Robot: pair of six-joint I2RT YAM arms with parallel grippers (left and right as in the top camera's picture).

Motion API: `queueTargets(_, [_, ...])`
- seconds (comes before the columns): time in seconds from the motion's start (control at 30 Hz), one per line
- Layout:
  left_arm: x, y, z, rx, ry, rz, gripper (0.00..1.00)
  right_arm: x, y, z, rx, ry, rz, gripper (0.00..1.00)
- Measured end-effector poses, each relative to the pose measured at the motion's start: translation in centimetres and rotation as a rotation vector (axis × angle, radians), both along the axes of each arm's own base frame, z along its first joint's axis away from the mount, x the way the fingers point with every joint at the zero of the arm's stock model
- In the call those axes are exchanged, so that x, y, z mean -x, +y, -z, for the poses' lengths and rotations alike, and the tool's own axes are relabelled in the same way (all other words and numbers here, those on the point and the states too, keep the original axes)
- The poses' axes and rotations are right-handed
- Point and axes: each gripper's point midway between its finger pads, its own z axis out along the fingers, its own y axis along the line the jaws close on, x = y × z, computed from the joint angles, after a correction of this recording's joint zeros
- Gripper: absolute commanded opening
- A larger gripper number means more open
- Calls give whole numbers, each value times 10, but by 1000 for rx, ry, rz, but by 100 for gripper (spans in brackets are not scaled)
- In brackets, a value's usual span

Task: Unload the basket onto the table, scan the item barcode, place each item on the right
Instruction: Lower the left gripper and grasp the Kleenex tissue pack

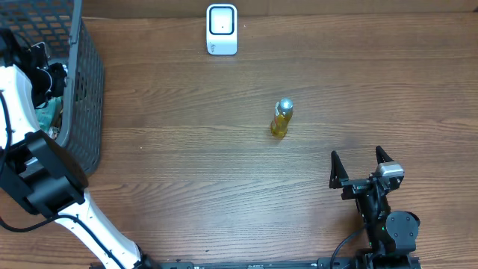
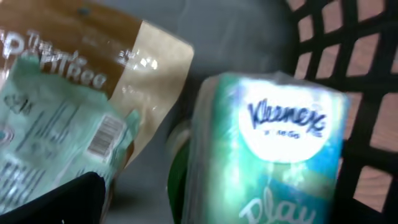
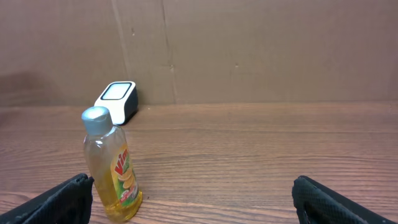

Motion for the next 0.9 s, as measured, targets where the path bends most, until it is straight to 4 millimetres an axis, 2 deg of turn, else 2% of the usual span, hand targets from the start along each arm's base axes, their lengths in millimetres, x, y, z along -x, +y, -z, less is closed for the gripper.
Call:
queueTargets(0.33, [-6, -7, 2, 21, -45, 20, 91, 0, 0, 0, 0, 0, 0, 100])
queueTargets(0.7, [-3, -1, 0, -17, -31, 4, 100, 0, 0, 0, 1, 0, 0, 100])
queueTargets(0.9, [-3, 0, 0, -20, -31, -2, 100, 0, 0, 0, 1, 0, 0, 100])
